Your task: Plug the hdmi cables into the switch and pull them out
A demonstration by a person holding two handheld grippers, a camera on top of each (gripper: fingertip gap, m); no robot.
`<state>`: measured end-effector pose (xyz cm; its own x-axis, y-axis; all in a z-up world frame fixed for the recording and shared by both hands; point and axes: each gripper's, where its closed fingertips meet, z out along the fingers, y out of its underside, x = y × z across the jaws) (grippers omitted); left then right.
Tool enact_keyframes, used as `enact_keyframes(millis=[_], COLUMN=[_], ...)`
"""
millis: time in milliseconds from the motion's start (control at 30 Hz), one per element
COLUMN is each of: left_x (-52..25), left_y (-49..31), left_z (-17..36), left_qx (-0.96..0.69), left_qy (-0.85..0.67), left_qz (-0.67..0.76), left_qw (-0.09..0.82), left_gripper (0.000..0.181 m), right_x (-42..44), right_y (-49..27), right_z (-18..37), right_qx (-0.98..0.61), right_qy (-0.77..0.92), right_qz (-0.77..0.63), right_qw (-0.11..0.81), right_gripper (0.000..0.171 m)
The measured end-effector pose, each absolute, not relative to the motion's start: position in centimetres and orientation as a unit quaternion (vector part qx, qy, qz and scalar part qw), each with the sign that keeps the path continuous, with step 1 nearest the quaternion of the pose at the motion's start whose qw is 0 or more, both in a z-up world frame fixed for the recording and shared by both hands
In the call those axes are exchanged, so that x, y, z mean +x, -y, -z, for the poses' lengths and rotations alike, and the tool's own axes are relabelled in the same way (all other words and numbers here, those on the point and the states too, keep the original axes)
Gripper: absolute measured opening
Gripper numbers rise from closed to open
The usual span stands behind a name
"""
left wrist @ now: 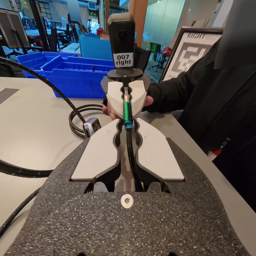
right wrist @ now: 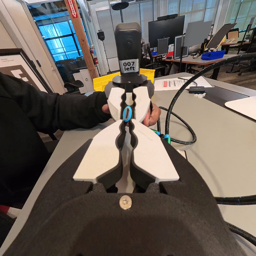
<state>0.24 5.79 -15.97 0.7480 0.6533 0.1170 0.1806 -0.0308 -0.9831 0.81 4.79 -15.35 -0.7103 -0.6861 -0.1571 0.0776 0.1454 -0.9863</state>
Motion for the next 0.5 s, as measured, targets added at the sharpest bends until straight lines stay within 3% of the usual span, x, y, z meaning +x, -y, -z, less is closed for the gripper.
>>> enact_keyframes(millis=[267, 367, 500], left_x=[0.1, 0.2, 0.4], left_y=[-5.8, -5.5, -6.0], left_z=[15.8, 15.7, 15.8], left_qx=[-0.692, -0.703, -0.711], left_qy=[0.316, 0.329, 0.347], left_qz=[-0.184, -0.185, -0.159], left_qw=[0.623, 0.603, 0.59], left_gripper=[0.011, 0.011, 0.011], right_x=[0.3, -0.3, -0.7], right_y=[-4.7, -4.9, -5.0], right_z=[15.6, 15.2, 14.9], right_qx=[-0.227, -0.245, -0.296], right_qy=[-0.698, -0.698, -0.69], right_qz=[0.617, 0.623, 0.642], right_qw=[0.285, 0.252, 0.154], right_gripper=[0.0, 0.019, 0.031])
